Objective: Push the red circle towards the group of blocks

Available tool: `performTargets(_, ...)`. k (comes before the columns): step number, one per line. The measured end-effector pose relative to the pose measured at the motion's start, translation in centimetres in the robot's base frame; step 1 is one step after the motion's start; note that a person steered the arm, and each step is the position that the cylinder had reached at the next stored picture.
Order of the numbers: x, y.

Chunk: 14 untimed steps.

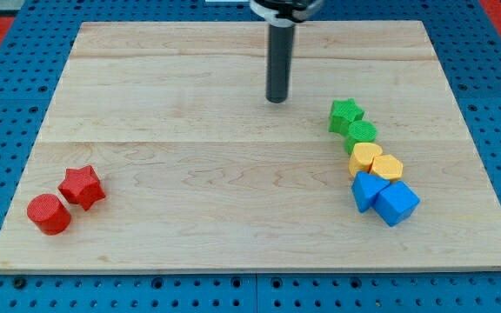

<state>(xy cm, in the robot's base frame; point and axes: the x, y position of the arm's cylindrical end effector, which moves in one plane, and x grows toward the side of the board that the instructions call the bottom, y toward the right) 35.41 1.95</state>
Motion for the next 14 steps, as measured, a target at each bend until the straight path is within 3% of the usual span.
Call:
performTargets(1, -0.8, -5.7)
performTargets(4, 1.3, -31.0)
performTargets(5, 1.7, -32.4)
performTargets(6, 2.4, -32.5)
performTargets(8, 17.6, -32.0)
performTargets(9, 21.8, -31.5)
performTargets(12, 16.6, -18.3)
performTargets(14, 18.2, -11.1)
